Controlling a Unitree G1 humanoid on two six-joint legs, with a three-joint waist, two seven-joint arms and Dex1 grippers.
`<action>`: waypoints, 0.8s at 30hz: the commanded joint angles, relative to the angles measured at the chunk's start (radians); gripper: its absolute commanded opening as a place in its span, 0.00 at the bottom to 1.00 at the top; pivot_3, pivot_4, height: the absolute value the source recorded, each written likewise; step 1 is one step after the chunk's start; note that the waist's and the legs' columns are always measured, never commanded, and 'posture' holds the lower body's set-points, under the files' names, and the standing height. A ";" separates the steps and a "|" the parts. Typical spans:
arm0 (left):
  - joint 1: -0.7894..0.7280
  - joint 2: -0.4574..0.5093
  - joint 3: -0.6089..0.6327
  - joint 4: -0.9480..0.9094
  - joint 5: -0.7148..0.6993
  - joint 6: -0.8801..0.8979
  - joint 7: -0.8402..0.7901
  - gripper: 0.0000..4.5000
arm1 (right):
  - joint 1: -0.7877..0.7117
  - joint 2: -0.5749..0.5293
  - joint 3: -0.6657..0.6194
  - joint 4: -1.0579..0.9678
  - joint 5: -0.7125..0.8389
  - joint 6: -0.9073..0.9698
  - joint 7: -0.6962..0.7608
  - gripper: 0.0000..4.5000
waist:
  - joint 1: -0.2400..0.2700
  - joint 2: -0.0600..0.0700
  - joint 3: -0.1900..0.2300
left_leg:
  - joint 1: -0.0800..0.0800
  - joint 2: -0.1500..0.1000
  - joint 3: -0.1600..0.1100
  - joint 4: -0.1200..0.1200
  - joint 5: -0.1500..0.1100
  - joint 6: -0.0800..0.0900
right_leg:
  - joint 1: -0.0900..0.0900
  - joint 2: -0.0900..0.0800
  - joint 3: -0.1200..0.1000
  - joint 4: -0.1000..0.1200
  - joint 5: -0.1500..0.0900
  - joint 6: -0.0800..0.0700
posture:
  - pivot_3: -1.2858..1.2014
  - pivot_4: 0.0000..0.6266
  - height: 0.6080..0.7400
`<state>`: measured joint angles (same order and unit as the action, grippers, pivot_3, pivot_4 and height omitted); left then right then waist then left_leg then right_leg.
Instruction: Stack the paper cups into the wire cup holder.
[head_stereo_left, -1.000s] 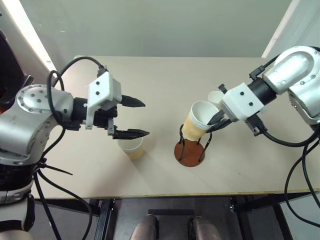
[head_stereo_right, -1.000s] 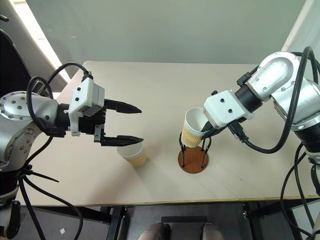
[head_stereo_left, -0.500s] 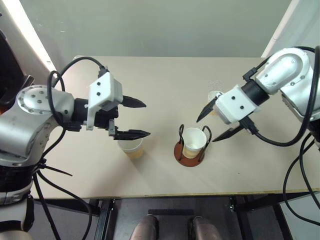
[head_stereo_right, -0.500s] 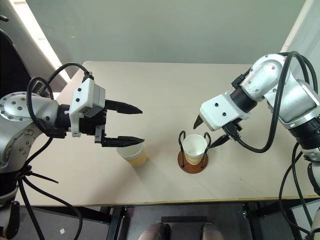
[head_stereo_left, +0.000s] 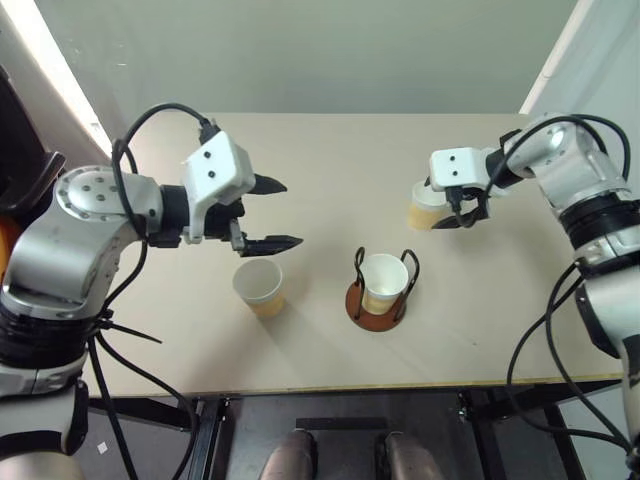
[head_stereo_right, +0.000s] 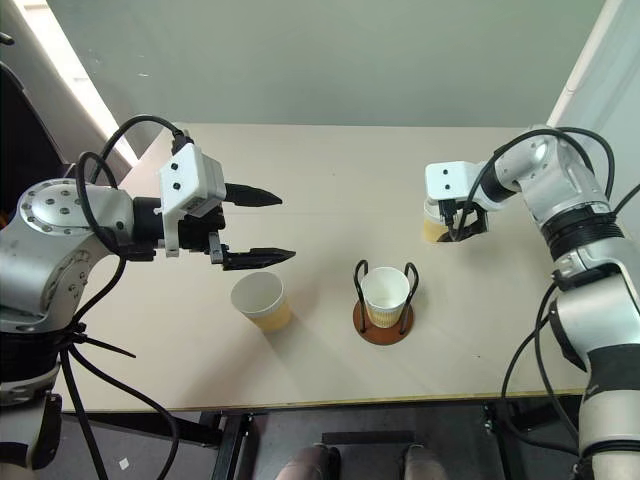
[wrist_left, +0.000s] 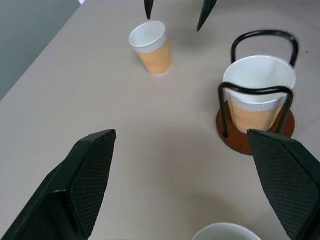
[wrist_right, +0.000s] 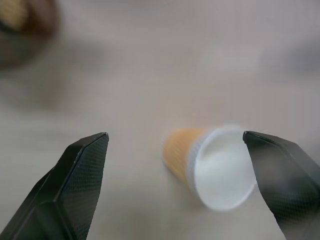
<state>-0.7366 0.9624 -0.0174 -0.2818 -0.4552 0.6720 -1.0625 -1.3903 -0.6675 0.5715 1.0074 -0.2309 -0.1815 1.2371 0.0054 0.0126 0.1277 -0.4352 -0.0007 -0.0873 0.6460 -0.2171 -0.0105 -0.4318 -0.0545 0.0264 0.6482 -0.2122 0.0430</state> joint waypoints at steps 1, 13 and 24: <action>0.014 0.007 0.040 -0.056 -0.010 0.002 0.016 1.00 | -0.059 0.041 -0.025 0.124 -0.069 -0.027 -0.111 0.99 | 0.000 0.000 0.000 | 0.000 0.000 0.000 -0.001 0.000 -0.001 | -0.001 0.000 0.000 0.000 0.000 0.000 | 0.52 0.24 1.00; 0.089 0.046 0.118 -0.144 -0.063 0.070 0.051 1.00 | -0.050 0.102 -0.051 0.272 -0.155 -0.008 -0.133 0.96 | 0.003 0.000 0.000 | -0.003 0.001 0.000 -0.001 -0.001 -0.013 | -0.002 0.000 -0.002 -0.002 -0.001 -0.001 | 0.52 0.24 1.00; 0.091 0.070 0.134 -0.139 -0.070 0.037 0.051 1.00 | -0.014 0.102 -0.066 0.265 -0.186 -0.041 -0.126 0.15 | 0.003 0.000 0.000 | -0.002 0.001 0.000 0.000 -0.001 -0.014 | -0.002 0.000 -0.002 0.000 -0.001 -0.001 | 0.52 0.24 1.00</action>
<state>-0.6250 1.0296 0.0867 -0.4158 -0.5352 0.7374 -1.0208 -1.3977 -0.5568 0.5275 1.2893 -0.4030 -0.2067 1.1237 0.0085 0.0128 0.1278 -0.4371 0.0000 -0.0878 0.6457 -0.2178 -0.0246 -0.4335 -0.0542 0.0245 0.6484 -0.2130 0.0416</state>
